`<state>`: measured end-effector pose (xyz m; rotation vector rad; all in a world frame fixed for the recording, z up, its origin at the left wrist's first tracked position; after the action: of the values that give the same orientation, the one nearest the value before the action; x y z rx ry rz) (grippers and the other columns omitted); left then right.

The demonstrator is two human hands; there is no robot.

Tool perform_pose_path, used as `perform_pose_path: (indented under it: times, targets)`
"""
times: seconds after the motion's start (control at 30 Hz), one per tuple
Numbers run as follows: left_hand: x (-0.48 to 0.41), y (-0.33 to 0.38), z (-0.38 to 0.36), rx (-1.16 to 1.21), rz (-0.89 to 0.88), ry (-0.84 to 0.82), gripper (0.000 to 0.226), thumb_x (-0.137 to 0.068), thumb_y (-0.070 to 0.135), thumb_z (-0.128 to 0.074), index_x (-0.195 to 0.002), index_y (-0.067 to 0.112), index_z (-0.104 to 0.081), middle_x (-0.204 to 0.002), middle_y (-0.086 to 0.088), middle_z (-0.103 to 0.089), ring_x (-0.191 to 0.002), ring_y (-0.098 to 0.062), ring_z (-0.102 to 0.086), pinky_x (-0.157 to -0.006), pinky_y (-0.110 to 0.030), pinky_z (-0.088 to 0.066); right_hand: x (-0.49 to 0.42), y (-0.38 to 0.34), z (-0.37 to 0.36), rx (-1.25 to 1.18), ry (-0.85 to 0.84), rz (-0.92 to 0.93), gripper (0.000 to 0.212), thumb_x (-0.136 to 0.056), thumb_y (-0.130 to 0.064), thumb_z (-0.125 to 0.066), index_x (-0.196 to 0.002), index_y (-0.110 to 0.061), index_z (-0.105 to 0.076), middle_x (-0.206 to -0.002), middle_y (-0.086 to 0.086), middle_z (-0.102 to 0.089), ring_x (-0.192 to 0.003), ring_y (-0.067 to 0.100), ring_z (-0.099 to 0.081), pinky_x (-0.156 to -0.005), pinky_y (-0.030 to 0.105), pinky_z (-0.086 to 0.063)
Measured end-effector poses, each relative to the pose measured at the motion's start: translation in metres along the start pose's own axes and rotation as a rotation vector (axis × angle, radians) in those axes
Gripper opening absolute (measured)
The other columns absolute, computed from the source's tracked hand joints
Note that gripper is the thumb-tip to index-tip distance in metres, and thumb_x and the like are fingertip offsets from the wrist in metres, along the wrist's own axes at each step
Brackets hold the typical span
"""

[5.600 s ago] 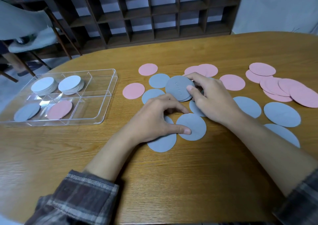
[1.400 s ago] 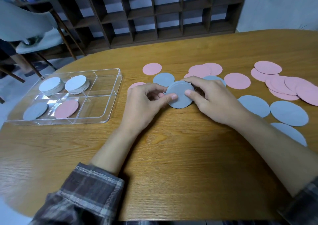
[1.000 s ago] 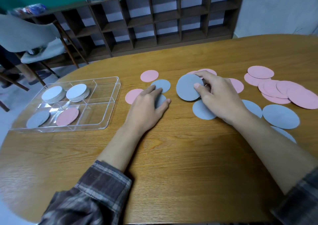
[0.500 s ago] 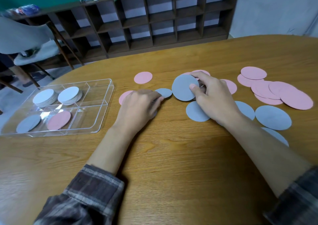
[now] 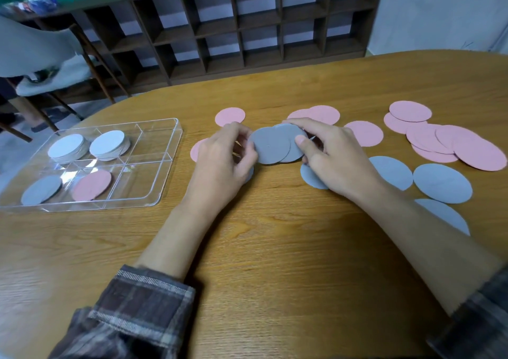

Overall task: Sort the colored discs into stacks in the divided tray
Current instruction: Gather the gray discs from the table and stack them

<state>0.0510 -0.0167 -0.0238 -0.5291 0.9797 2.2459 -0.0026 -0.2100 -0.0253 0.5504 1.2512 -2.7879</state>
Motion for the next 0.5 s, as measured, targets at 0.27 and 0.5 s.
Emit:
perform_pose_path:
  times: [0.27,0.5]
  targets:
    - [0.0016,-0.0046,-0.0036,0.131,0.175,-0.020,0.019,-0.088,0.022,-0.082,-0.106,0.017,-0.076,-0.077,0.001,-0.073,-0.066,-0.009,-0.070,-0.067,-0.021,-0.057,0.0032,-0.0070,-0.0088,-0.033,-0.099,0.013,0.040,-0.108,-0.027,-0.044,-0.146,-0.027,-0.056,-0.081,-0.022,-0.057,-0.084,0.003,-0.057,-0.080,0.014,-0.041]
    - [0.0012,-0.0087,0.0008,-0.015,0.084,-0.141,0.033,-0.085,0.041,-0.084,-0.111,0.021,-0.076,-0.089,0.005,-0.071,-0.076,-0.008,-0.065,-0.071,-0.015,-0.047,0.0020,-0.0051,-0.0103,0.127,-0.042,0.101,0.041,-0.105,-0.020,-0.052,-0.147,-0.016,-0.055,-0.124,0.003,-0.070,-0.108,0.009,-0.055,-0.085,-0.005,-0.026]
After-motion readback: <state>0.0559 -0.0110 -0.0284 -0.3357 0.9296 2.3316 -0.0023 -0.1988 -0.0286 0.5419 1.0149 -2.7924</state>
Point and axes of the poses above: each hand's wrist, its own x-axis away from the middle knuckle, its own z-axis out of the back of the hand, y = z × x, the point moved 4 cm from there along -x, towards the middle knuckle
